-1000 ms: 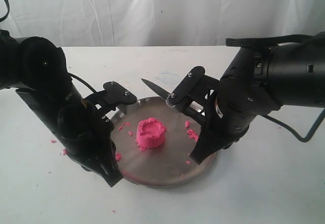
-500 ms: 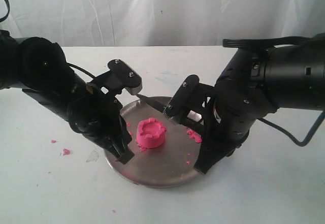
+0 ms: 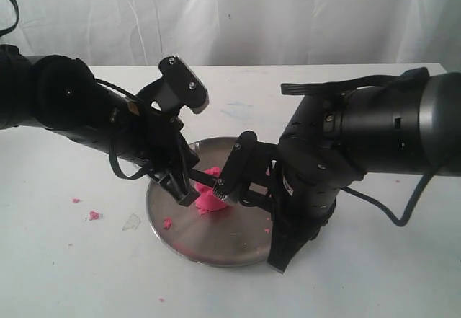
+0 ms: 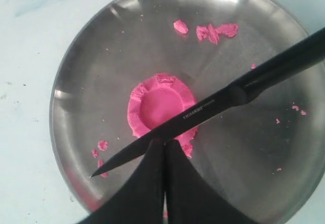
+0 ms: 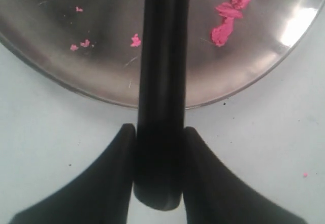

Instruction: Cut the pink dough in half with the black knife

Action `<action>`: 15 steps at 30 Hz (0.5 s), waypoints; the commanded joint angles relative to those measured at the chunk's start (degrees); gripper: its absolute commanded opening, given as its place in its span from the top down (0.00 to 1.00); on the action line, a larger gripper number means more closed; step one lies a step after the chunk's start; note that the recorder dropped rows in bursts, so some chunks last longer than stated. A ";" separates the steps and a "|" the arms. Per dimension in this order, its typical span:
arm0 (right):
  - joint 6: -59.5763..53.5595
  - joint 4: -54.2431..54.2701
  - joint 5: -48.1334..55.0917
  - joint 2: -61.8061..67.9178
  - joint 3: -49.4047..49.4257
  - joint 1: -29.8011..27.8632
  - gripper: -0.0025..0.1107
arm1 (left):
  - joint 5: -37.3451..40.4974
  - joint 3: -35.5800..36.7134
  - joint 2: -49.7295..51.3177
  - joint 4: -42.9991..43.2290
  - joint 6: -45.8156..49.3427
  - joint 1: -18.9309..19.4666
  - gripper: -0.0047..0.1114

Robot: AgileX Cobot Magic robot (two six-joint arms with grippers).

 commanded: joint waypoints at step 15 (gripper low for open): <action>5.04 -2.94 -1.66 0.24 -0.26 0.40 0.98 | -0.07 -0.17 3.12 -0.21 1.38 0.05 0.96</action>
